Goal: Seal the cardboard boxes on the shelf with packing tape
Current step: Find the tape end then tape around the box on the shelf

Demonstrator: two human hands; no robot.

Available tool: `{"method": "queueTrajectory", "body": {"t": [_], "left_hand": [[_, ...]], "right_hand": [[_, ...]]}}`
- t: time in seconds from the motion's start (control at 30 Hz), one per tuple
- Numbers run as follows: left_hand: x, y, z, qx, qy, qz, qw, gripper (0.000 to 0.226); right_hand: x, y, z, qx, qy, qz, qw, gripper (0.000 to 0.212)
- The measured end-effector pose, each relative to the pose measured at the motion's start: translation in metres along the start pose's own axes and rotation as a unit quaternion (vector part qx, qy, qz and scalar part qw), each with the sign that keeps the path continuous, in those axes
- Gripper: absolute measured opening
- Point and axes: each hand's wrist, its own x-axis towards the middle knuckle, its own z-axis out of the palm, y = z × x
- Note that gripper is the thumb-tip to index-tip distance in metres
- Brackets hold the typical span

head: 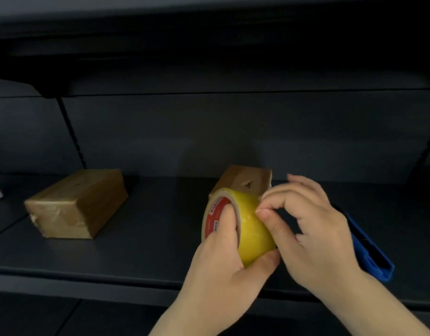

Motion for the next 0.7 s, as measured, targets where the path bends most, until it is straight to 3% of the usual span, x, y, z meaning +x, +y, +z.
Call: {"method": "queueTrajectory", "body": {"t": [0.1, 0.17, 0.27, 0.37, 0.43, 0.53, 0.6, 0.67, 0.7], "left_hand": [[0.000, 0.007, -0.013, -0.116, 0.013, -0.032, 0.993, 0.031], [0.000, 0.012, -0.020, -0.122, -0.003, -0.038, 0.992, 0.012], [-0.002, 0.013, -0.023, -0.135, -0.004, -0.068, 0.989, 0.027], [-0.002, 0.011, -0.027, -0.147, 0.009, -0.069, 0.987, 0.035], [-0.004, 0.007, -0.032, -0.155, -0.037, -0.065, 0.985, 0.029], [-0.011, 0.007, -0.042, -0.170, -0.152, -0.047, 0.972, 0.014], [-0.017, 0.006, -0.046, -0.196, -0.166, -0.071, 0.964, 0.010], [-0.024, 0.004, -0.046, -0.245, -0.168, -0.141, 0.944, 0.026], [-0.027, 0.002, -0.046, -0.272, -0.170, -0.176, 0.931, 0.033]], "right_hand": [[0.008, -0.014, -0.006, 0.017, -0.032, 0.007, 0.999, 0.009], [0.022, -0.020, -0.012, 0.063, -0.054, 0.095, 0.992, 0.014], [0.043, -0.013, -0.015, 0.201, -0.165, 0.223, 0.940, 0.024], [0.054, -0.006, -0.014, 0.250, -0.227, 0.255, 0.906, 0.028], [0.058, 0.000, -0.010, 0.237, -0.223, 0.261, 0.909, 0.017], [0.076, 0.016, -0.006, 0.266, -0.236, 0.305, 0.883, 0.015], [0.092, 0.042, -0.003, 0.279, -0.162, 0.336, 0.885, 0.017], [0.112, 0.075, -0.003, 0.254, -0.030, 0.363, 0.896, 0.015], [0.120, 0.090, -0.001, 0.237, -0.012, 0.374, 0.896, 0.013]]}}
